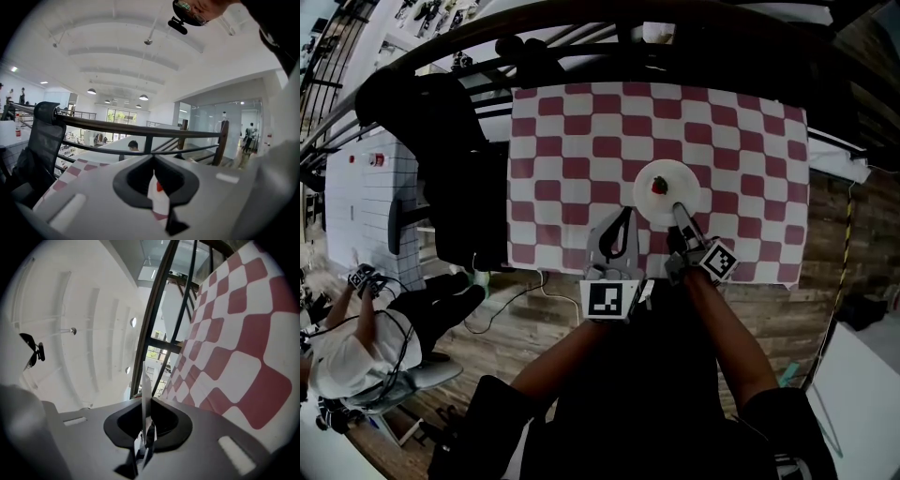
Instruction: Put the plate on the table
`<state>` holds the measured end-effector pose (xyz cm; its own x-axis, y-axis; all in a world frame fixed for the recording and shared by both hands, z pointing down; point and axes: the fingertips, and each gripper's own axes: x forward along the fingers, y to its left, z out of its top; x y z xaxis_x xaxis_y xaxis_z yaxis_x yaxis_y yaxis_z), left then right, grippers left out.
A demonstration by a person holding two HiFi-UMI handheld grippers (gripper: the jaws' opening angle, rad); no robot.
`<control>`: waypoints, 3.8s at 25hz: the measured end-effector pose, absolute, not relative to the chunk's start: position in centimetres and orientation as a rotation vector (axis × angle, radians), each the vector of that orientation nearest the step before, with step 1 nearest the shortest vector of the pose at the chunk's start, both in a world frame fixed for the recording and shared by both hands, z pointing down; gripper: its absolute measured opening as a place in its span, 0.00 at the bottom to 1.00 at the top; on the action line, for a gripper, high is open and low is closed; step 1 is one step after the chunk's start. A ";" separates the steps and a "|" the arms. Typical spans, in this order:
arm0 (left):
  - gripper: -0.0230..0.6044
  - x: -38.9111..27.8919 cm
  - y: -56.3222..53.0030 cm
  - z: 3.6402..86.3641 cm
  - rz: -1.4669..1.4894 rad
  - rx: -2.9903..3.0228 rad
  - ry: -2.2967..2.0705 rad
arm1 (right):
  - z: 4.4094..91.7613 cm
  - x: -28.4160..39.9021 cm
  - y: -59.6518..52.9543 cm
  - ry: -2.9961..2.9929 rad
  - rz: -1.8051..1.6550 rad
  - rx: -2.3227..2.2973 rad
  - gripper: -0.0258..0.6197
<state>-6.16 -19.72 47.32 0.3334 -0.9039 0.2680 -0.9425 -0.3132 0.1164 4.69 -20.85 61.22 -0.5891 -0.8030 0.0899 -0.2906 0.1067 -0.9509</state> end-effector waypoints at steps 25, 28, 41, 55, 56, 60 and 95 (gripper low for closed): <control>0.05 -7.7 -21.3 50.6 0.387 2.317 -1.662 | 74.4 5.4 -21.6 1.718 -1.815 -1.121 0.07; 0.05 -7.8 -21.5 50.6 0.387 2.307 -1.674 | 74.5 5.1 -22.0 1.705 -1.801 -1.059 0.07; 0.05 -6.8 -20.3 51.3 0.410 2.286 -1.622 | 75.3 4.9 -21.3 1.685 -1.915 -1.118 0.07; 0.05 -5.7 -18.8 50.8 0.366 2.313 -1.554 | 75.6 5.5 -21.1 1.618 -1.967 -1.259 0.19; 0.05 -5.6 -18.7 50.8 0.370 2.319 -1.551 | 75.5 5.6 -21.0 1.624 -1.965 -1.278 0.22; 0.05 -5.3 -18.7 50.3 0.386 2.361 -1.542 | 75.3 6.5 -20.8 1.633 -1.926 -1.373 0.30; 0.05 -4.7 -15.3 47.2 0.235 2.436 -1.481 | 60.5 10.3 -14.4 1.883 -1.590 -1.620 0.38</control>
<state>-4.74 -15.27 47.19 0.4615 -0.8416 0.2806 -0.8871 -0.4355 0.1531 10.26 -14.43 60.47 -0.3837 -0.7980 0.4647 -0.5920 -0.1736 -0.7870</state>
